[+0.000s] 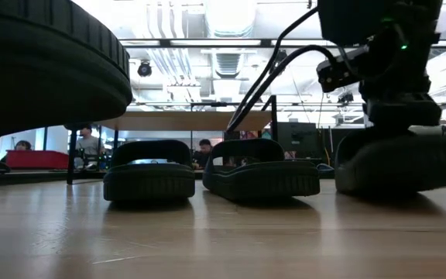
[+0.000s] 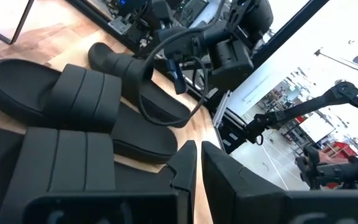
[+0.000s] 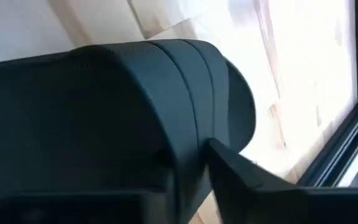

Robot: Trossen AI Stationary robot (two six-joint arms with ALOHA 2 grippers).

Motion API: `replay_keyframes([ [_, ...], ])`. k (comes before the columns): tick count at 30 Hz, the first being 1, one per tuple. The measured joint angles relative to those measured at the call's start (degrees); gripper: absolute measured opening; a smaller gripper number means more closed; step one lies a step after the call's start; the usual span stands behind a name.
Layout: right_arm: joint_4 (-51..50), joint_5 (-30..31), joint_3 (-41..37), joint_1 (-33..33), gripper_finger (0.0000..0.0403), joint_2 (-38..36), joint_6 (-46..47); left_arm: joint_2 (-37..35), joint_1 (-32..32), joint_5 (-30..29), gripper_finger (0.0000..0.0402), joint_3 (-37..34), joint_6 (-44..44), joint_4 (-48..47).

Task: Pick and place slides into the shelf
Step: Put the black slide on the shelf

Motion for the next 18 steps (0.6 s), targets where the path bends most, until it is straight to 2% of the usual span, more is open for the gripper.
replay_keyframes([
  [2,-0.15,0.31,0.0,-0.39,0.0021,-0.02,0.06,0.07,0.0,-0.02,0.001,0.16,0.0,0.29],
  [6,-0.19,0.25,0.94,-0.49,0.0015,-0.07,1.39,-0.1,0.0,-0.02,0.001,0.17,-0.03,0.14],
  [10,0.14,0.9,5.88,-0.26,0.0014,-1.14,2.17,-0.19,0.0,-0.02,0.001,0.17,-0.11,1.16],
  [14,-0.13,6.44,14.24,0.04,0.0014,-2.96,1.05,-0.46,0.02,-0.04,0.001,0.17,0.0,6.29],
  [18,-0.09,14.58,24.5,-0.51,0.0014,-3.32,-6.09,-1.44,0.01,-1.64,0.001,0.7,1.73,13.01],
])
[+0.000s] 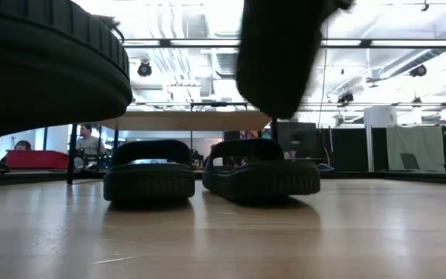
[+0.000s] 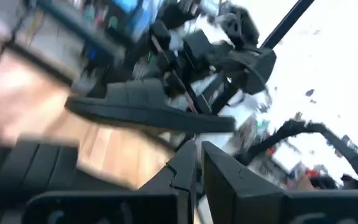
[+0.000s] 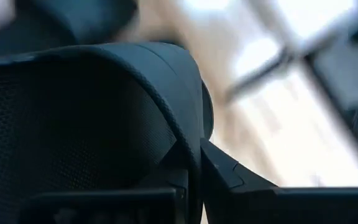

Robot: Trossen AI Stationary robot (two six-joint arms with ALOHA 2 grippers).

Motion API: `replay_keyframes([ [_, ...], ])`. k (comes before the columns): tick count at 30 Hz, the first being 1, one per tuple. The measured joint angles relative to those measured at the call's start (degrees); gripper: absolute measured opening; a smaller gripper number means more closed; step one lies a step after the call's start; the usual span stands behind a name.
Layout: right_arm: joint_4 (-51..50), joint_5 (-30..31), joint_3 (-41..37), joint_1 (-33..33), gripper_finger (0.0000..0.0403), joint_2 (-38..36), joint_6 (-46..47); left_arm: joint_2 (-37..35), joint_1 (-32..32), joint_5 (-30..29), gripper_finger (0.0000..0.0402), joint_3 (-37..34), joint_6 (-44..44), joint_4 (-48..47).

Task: Pick and place slides into the shelf
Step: Put the black slide on the shelf

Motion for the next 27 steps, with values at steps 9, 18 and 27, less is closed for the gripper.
replay_keyframes([
  [9,1.18,8.53,17.74,-9.31,0.0013,3.67,-22.62,-7.05,-0.05,-1.83,0.001,5.25,10.71,-0.01],
  [18,10.39,8.78,30.72,-21.85,0.0013,12.39,-45.04,-15.95,-0.03,-9.66,0.001,20.54,24.4,-45.67],
  [27,18.47,-3.82,37.06,-30.44,0.0013,20.57,-53.59,-19.52,-0.05,-18.65,0.001,33.2,26.87,-76.81],
])
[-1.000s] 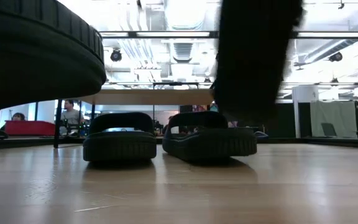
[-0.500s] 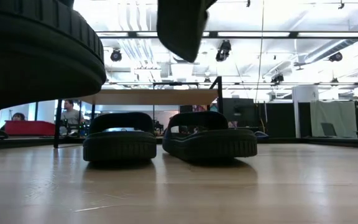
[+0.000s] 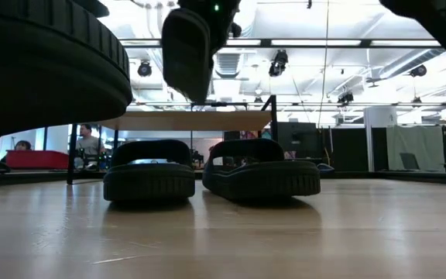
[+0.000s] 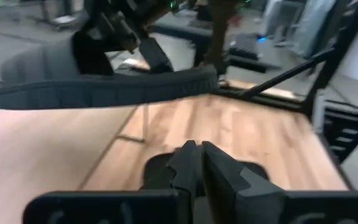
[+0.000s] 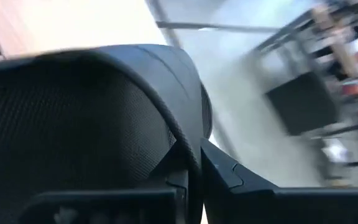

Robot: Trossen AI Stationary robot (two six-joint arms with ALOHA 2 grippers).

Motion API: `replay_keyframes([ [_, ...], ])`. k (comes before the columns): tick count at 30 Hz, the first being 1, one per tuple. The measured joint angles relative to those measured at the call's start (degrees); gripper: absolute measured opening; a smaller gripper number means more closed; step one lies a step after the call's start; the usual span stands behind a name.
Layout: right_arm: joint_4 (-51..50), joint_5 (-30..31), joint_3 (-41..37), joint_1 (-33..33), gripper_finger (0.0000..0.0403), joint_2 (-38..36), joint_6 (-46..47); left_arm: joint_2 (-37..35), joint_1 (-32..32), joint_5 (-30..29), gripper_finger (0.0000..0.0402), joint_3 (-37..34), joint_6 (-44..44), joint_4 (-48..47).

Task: Pick and place slides into the shelf
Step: Put the black slide on the shelf

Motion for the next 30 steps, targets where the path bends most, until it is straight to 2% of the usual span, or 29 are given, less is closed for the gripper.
replay_keyframes([
  [2,0.6,-0.54,-0.17,-1.09,0.0013,0.02,2.27,-1.89,0.0,-1.52,0.001,0.9,-0.09,-2.43],
  [4,1.23,2.01,-0.18,-1.3,0.0013,0.0,1.75,-3.99,0.0,-2.34,0.001,0.83,-0.1,-2.77],
  [12,13.65,2.22,-2.02,-3.32,0.0013,0.53,-10.41,-10.51,-0.02,-8.11,0.001,-0.61,-0.01,-3.06],
  [23,17.23,3.21,-2.69,-5.5,0.0013,8.19,-14.27,-8.5,-0.02,-8.77,0.001,-1.35,-0.12,-3.97],
  [30,21.18,3.15,-2.65,-5.37,0.0013,9.55,-14.42,-6.73,-0.02,-8.75,0.001,-1.32,-0.15,-3.95],
])
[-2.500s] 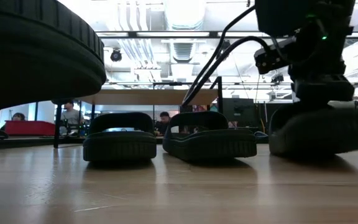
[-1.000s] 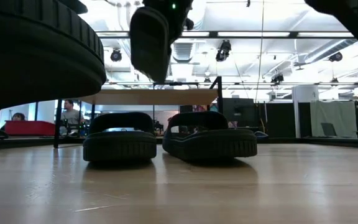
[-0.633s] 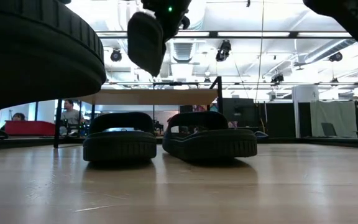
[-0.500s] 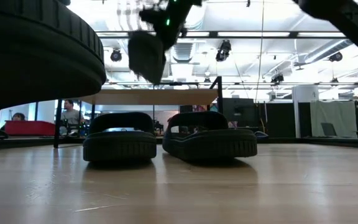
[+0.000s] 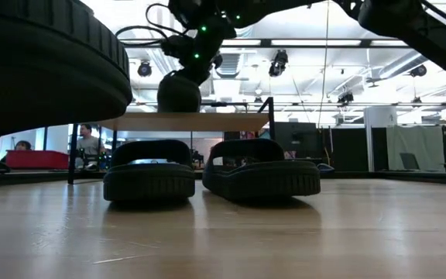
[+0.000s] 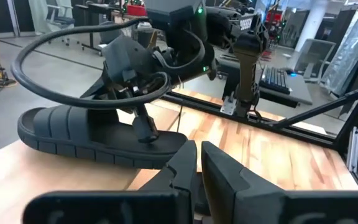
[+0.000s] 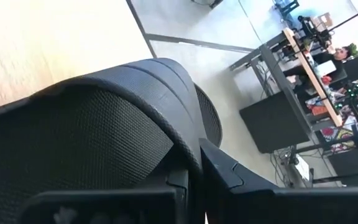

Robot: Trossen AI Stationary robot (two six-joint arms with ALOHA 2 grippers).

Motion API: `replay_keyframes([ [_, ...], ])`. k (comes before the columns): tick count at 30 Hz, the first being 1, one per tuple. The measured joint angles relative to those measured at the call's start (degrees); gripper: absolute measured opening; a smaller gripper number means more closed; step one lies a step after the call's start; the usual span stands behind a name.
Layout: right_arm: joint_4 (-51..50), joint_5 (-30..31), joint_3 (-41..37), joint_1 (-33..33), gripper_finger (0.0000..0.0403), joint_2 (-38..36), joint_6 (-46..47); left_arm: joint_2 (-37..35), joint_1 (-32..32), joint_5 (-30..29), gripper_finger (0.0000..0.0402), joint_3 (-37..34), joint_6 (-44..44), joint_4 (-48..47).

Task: Pick and place slides into the shelf
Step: Put the black slide on the shelf

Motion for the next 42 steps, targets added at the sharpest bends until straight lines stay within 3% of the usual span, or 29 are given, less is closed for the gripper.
replay_keyframes([
  [4,0.76,-0.89,0.0,-0.62,0.0034,0.44,0.19,0.22,0.01,-0.01,0.001,0.0,-0.07,0.09],
  [11,2.88,-0.95,0.0,-1.52,0.0111,1.39,2.88,-0.03,0.0,0.0,0.001,0.0,-0.09,0.16],
  [19,6.83,6.92,0.78,-1.75,0.0167,1.03,3.03,0.14,0.0,0.02,0.001,-0.02,-1.45,0.09],
  [30,5.03,6.03,0.77,-1.07,0.0187,0.96,5.42,-0.05,0.02,0.19,0.001,-0.07,-1.44,-0.06],
  [42,-7.18,5.73,2.09,-0.85,0.0187,0.9,5.58,0.51,0.01,0.64,0.001,-0.09,-1.62,0.16],
])
